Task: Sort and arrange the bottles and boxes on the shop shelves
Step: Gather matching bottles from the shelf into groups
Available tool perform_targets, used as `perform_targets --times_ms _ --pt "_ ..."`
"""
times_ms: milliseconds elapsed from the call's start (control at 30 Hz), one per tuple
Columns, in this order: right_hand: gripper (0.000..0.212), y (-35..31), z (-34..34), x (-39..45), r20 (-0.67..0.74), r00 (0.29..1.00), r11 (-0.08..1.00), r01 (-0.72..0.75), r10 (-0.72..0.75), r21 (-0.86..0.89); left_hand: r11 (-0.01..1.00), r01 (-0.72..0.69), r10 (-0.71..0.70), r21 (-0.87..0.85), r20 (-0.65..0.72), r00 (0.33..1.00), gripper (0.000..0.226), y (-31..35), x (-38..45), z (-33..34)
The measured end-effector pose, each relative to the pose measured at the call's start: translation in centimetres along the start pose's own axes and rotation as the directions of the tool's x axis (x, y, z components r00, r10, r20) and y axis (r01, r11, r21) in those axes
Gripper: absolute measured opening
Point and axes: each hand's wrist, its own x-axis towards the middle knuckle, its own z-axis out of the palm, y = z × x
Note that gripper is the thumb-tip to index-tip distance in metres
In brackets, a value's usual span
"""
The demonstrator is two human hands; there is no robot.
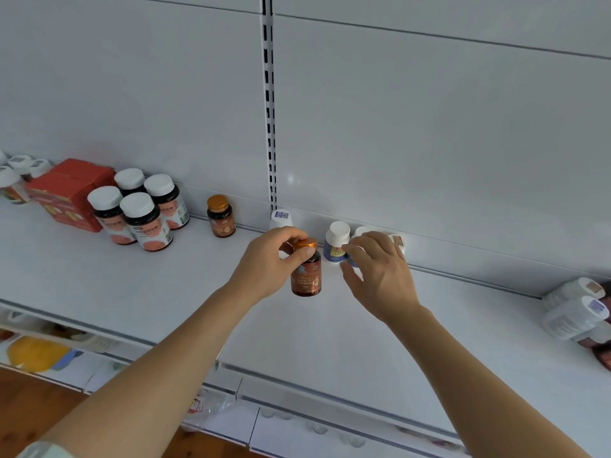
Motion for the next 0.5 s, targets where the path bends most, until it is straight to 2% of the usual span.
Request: perform_targets --times_ms 233,500 --pt "0.027 -4.3 -0.1 -0.5 0.062 0.998 1.0 -0.022 0.021 0.021 0.999 -0.007 0.005 -0.049 -0.037 0.999 0.025 -0.6 -2.6 -2.5" --pt "0.033 -12.7 -0.4 0.0 0.07 0.997 0.999 -0.035 0.034 0.013 0.99 -0.028 0.023 -0.135 -0.041 0.999 0.02 -2.7 -6.8 -9.1"
